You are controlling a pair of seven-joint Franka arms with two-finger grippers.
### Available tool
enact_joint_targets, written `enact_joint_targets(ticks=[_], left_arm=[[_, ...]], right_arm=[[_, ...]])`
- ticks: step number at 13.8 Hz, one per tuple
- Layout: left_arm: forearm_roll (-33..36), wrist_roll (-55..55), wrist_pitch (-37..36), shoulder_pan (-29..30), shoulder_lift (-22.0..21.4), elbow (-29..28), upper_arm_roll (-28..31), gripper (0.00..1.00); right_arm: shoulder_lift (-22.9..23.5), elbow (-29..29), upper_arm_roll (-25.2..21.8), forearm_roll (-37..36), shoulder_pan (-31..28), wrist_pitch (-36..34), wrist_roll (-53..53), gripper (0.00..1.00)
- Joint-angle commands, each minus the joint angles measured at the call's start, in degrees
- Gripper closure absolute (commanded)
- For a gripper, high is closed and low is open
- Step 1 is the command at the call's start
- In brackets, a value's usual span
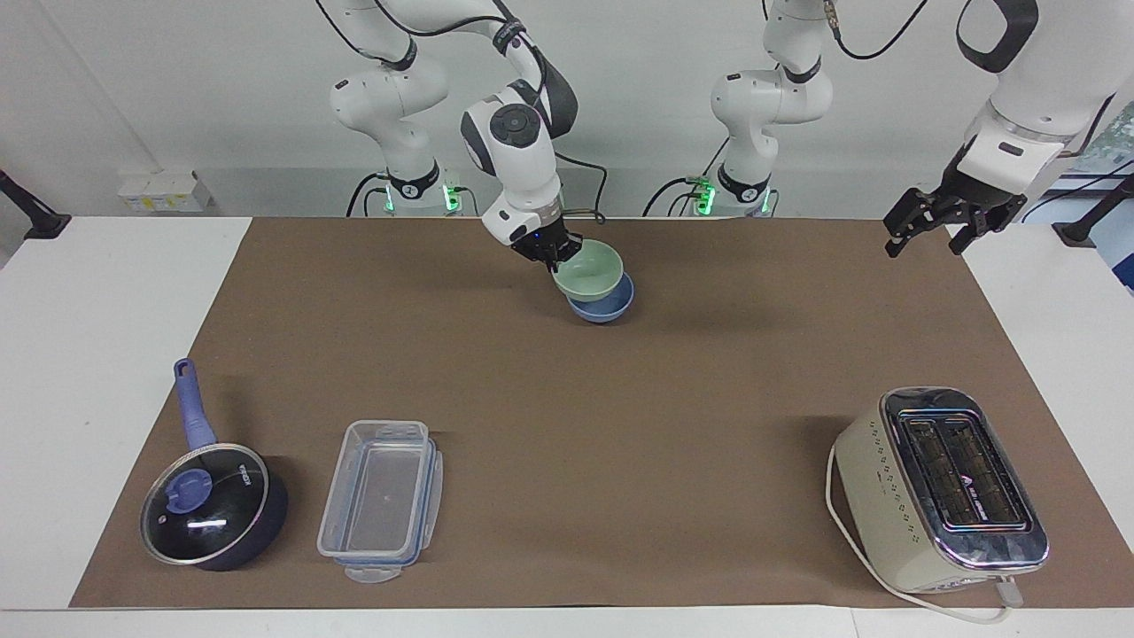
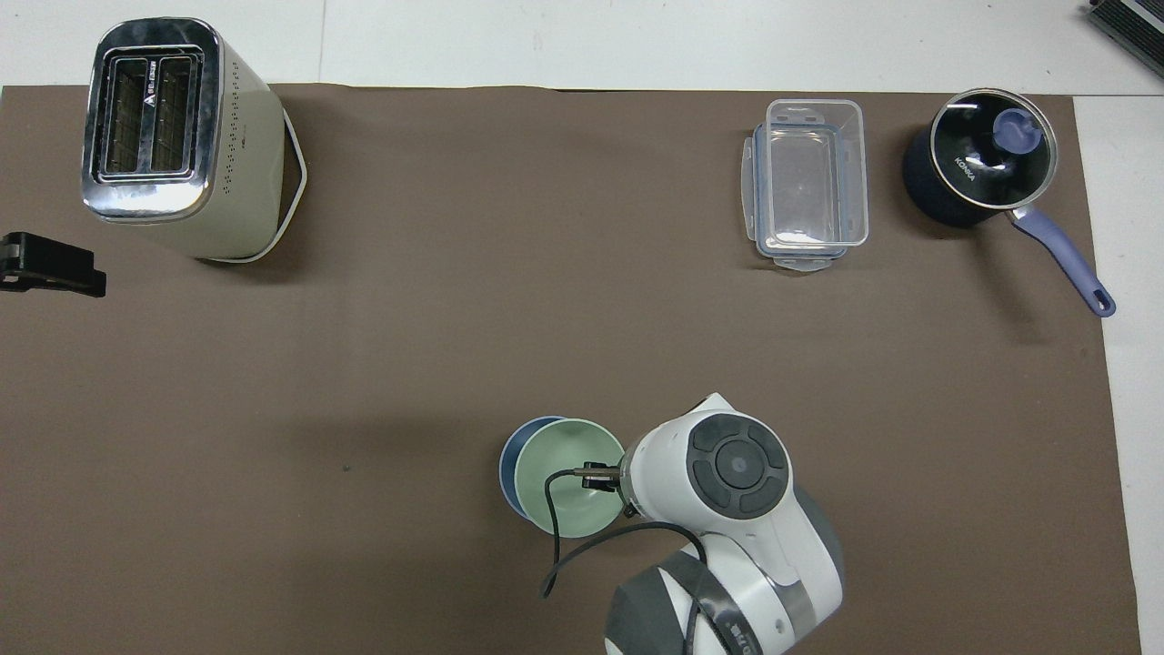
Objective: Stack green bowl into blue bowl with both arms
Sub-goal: 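Carry the green bowl with the right gripper over the blue bowl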
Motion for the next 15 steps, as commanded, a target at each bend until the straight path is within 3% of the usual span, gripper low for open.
enact_joint_targets(ticks=[1,15], left_arm=[[0.7,-0.7,-1.4,0.3,0.7,1.5,-0.2,0.0],[0.7,-0.7,-1.4,0.3,0.6,1.5,-0.2,0.0]], right_arm=[[0.9,0.3,0.6,1.6,-0.2,0.7,1.1,1.0],[3.6,-0.5,1.0,2.8,1.1,6.0,-0.5,1.0]])
